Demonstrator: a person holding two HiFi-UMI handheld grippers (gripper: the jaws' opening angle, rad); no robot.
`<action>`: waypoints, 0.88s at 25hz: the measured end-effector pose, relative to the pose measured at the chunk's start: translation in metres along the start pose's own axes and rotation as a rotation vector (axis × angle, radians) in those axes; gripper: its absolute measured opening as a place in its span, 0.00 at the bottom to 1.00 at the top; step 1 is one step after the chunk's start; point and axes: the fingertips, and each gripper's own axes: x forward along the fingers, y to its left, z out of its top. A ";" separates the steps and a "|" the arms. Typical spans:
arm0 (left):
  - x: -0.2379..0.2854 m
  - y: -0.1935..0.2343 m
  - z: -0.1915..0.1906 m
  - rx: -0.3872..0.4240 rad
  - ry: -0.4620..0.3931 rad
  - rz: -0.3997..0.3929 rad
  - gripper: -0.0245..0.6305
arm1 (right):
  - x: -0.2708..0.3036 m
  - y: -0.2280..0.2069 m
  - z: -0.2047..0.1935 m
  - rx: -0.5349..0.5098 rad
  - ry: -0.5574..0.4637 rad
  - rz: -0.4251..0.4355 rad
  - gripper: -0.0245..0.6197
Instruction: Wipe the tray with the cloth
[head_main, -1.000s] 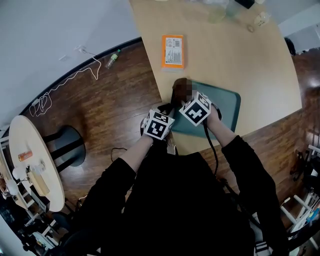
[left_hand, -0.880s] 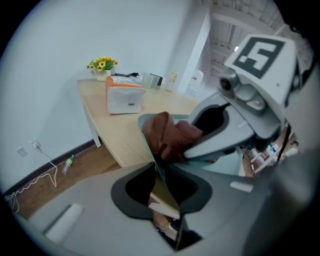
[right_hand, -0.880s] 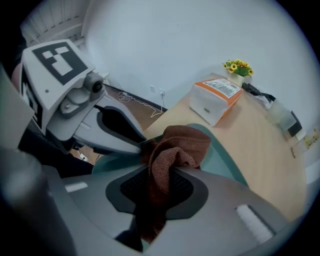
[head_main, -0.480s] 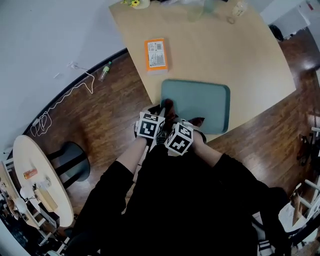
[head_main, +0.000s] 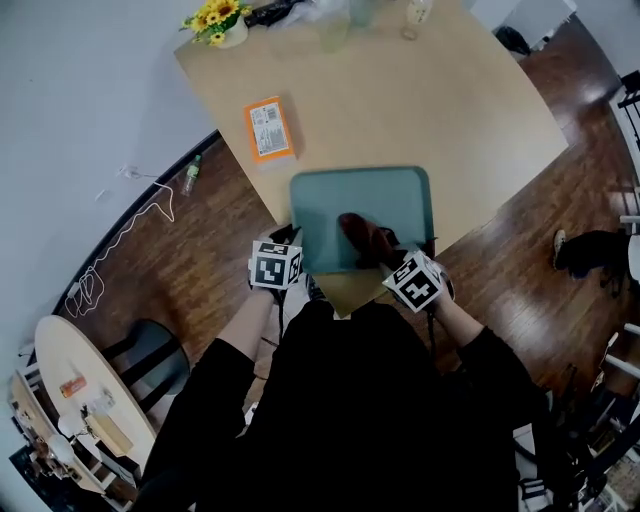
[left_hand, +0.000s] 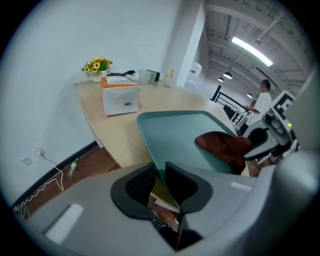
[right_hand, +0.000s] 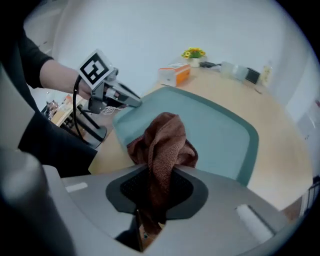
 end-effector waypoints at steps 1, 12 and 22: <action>0.000 0.000 0.000 0.003 0.002 0.000 0.11 | -0.008 -0.016 -0.011 0.055 -0.012 -0.011 0.15; -0.001 -0.005 0.000 0.035 0.046 -0.002 0.12 | -0.032 -0.168 0.008 0.329 -0.058 -0.198 0.15; 0.001 -0.007 0.001 0.041 0.047 -0.017 0.12 | 0.043 -0.109 0.164 0.077 -0.050 -0.071 0.15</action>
